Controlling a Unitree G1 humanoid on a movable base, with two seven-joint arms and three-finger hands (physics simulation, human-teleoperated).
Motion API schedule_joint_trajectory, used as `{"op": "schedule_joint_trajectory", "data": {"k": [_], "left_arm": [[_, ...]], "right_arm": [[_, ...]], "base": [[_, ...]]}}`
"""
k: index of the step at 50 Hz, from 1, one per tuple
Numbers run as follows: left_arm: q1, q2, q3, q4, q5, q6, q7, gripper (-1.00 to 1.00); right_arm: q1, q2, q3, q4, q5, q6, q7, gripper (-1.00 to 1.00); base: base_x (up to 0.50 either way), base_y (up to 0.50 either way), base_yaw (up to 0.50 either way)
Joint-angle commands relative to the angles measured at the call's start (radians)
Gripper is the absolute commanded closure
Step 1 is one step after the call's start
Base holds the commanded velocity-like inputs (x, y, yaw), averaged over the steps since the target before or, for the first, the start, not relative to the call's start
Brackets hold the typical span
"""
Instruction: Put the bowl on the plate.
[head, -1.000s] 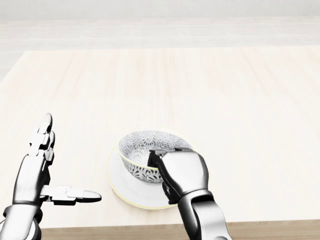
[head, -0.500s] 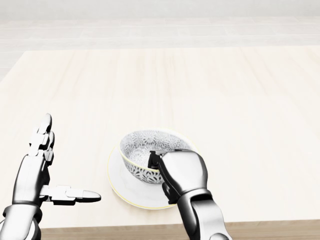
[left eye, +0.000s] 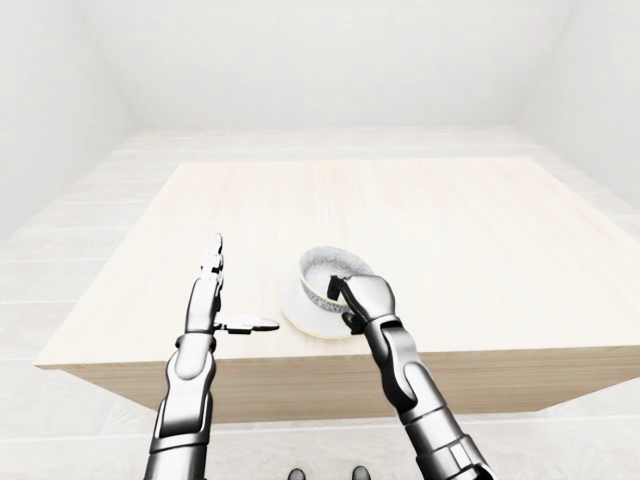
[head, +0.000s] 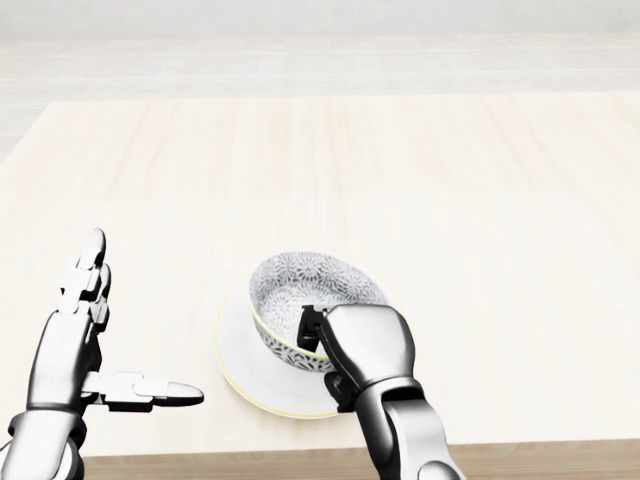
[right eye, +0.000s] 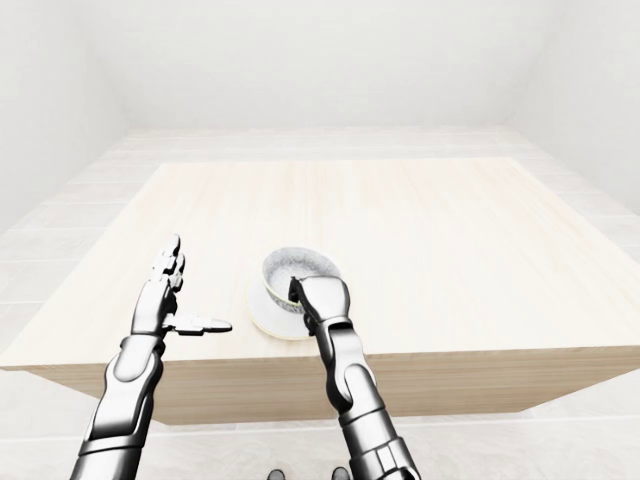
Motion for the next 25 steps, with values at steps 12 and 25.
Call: {"op": "schedule_joint_trajectory", "data": {"k": [12, 25], "left_arm": [[0.001, -0.003, -0.004, -0.012, 0.005, 0.007, 0.002, -1.0], [0.005, -0.004, -0.006, -0.016, 0.005, 0.006, 0.0, -1.0]], "right_arm": [[-0.018, -0.008, -0.012, 0.033, 0.01, 0.0, -0.029, 0.36], [-0.02, -0.006, -0.012, 0.028, 0.008, 0.0, -0.028, -0.39]], "base": [[0.0, 0.0, 0.0], [0.0, 0.0, 0.0]]}}
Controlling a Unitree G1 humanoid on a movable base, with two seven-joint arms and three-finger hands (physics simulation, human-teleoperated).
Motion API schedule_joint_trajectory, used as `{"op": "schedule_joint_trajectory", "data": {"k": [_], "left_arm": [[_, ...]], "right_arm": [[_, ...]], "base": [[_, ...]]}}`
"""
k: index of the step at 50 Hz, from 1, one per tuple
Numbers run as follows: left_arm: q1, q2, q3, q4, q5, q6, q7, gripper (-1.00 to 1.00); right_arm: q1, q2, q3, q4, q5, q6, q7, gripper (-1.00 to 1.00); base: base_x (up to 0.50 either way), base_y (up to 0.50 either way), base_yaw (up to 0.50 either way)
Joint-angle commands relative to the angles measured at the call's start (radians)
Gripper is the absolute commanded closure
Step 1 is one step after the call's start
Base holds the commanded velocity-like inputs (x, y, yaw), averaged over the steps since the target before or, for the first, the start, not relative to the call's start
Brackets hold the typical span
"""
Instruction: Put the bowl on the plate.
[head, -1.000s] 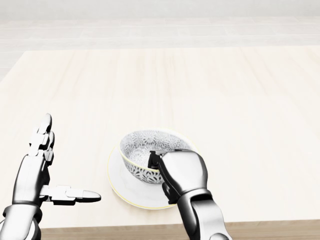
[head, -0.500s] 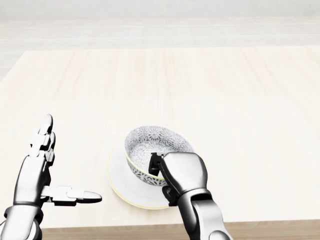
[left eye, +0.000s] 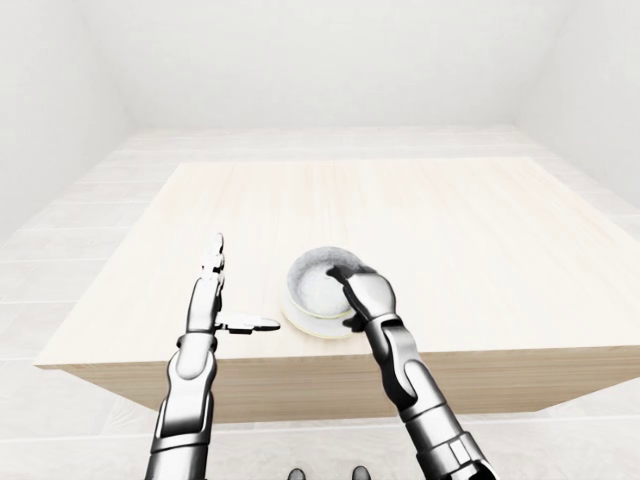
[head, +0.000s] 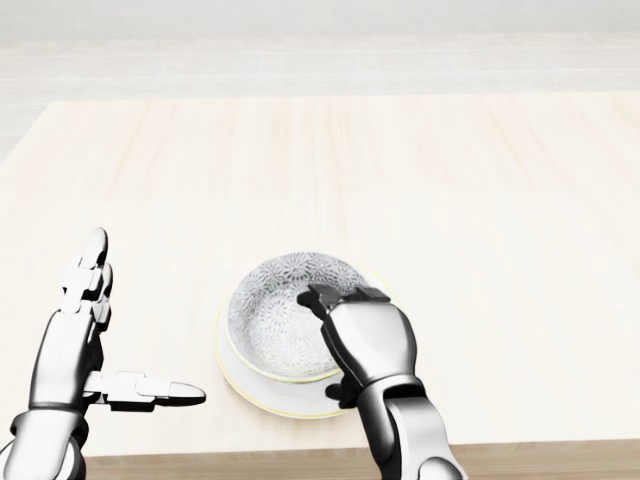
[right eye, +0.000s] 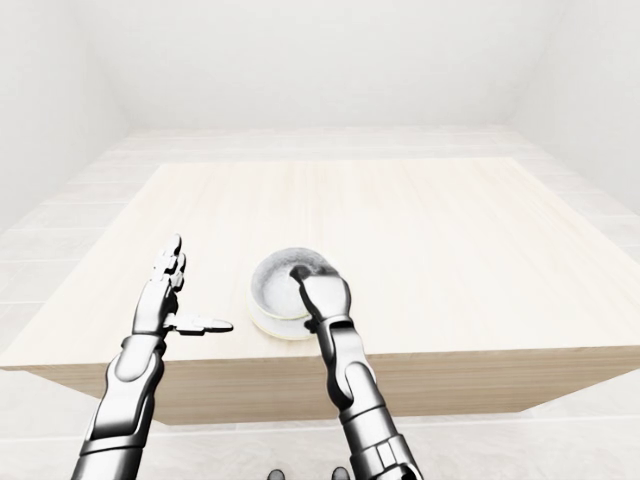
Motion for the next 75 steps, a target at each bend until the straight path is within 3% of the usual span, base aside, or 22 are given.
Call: {"op": "schedule_joint_trajectory", "data": {"k": [1, 7, 21, 23, 42, 63, 75], "left_arm": [[0.006, -0.001, -0.002, -0.01, 0.001, 0.001, -0.002, -1.0], [0.001, 0.0, -0.001, 0.002, 0.002, -0.003, 0.0, -1.0], [0.003, -0.001, -0.001, 0.005, 0.002, -0.006, 0.0, -1.0], [0.004, -0.001, -0.001, 0.002, 0.002, -0.005, -0.001, -1.0], [0.005, -0.001, 0.002, -0.009, -0.001, 0.003, -0.003, -1.0], [0.019, -0.002, 0.006, -0.042, -0.008, 0.019, -0.012, -1.0], [0.026, -0.006, 0.005, -0.055, -0.004, 0.023, -0.013, -1.0]], "right_arm": [[-0.004, -0.001, -0.004, -0.001, -0.006, 0.0, -0.007, -0.42], [-0.006, -0.001, -0.004, 0.009, -0.003, 0.0, -0.012, -0.77], [-0.004, -0.002, -0.006, 0.008, 0.001, 0.0, -0.014, -0.87], [-0.001, -0.002, -0.006, -0.001, 0.001, 0.0, -0.012, -1.0], [0.04, -0.001, -0.007, -0.163, 0.002, 0.0, 0.062, -1.0], [0.107, -0.017, -0.028, -0.507, 0.055, 0.0, 0.239, -1.0], [0.126, -0.03, -0.049, -0.582, 0.064, 0.0, 0.262, -1.0]], "base": [[0.0, 0.0, 0.0], [0.0, 0.0, 0.0], [0.0, 0.0, 0.0], [0.0, 0.0, 0.0], [0.0, 0.0, 0.0], [0.0, 0.0, 0.0], [0.0, 0.0, 0.0]]}}
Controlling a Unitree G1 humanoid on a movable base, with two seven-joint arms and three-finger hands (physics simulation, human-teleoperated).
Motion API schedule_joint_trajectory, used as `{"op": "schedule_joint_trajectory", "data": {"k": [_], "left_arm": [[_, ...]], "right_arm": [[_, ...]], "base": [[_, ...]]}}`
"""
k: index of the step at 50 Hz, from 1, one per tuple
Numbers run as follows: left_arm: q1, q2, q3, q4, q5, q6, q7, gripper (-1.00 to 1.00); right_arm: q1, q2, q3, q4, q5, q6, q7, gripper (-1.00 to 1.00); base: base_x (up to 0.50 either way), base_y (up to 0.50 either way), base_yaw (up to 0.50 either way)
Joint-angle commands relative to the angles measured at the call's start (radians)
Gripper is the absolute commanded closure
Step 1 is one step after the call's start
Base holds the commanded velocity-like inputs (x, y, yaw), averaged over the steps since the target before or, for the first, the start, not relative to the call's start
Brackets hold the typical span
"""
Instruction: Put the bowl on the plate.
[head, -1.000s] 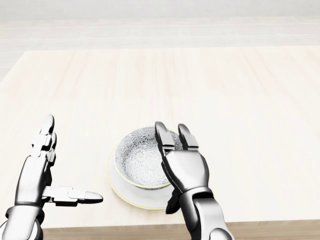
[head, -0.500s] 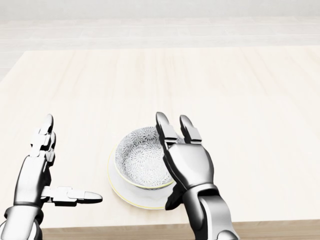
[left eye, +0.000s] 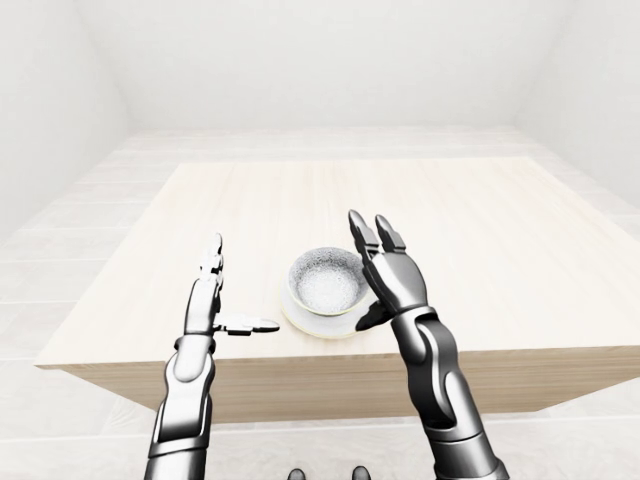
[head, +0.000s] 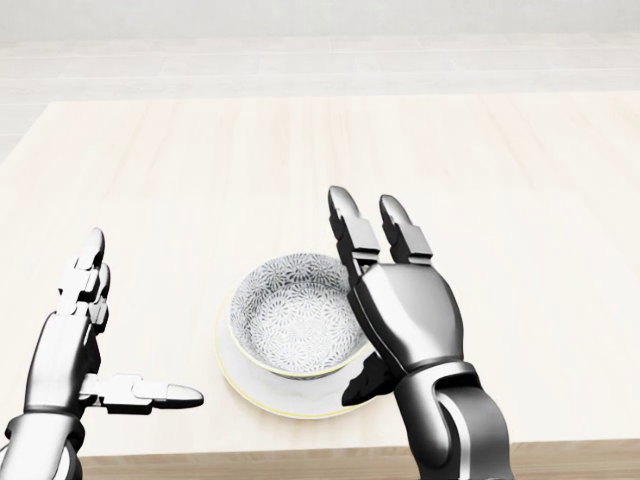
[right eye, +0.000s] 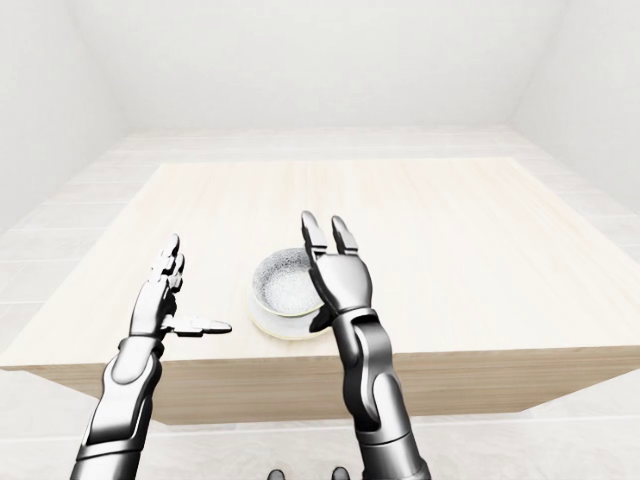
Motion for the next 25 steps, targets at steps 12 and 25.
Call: {"op": "schedule_joint_trajectory", "data": {"k": [12, 25], "left_arm": [[0.01, -0.006, -0.003, -0.026, 0.007, 0.013, -0.001, -1.0], [0.011, -0.008, -0.006, -0.039, 0.014, 0.021, 0.002, -1.0]], "right_arm": [[0.026, -0.023, -0.03, -0.127, 0.005, 0.0, 0.056, -1.0], [0.027, -0.025, -0.03, -0.123, 0.001, 0.0, 0.059, -1.0]], "base": [[0.0, 0.0, 0.0], [0.0, 0.0, 0.0]]}}
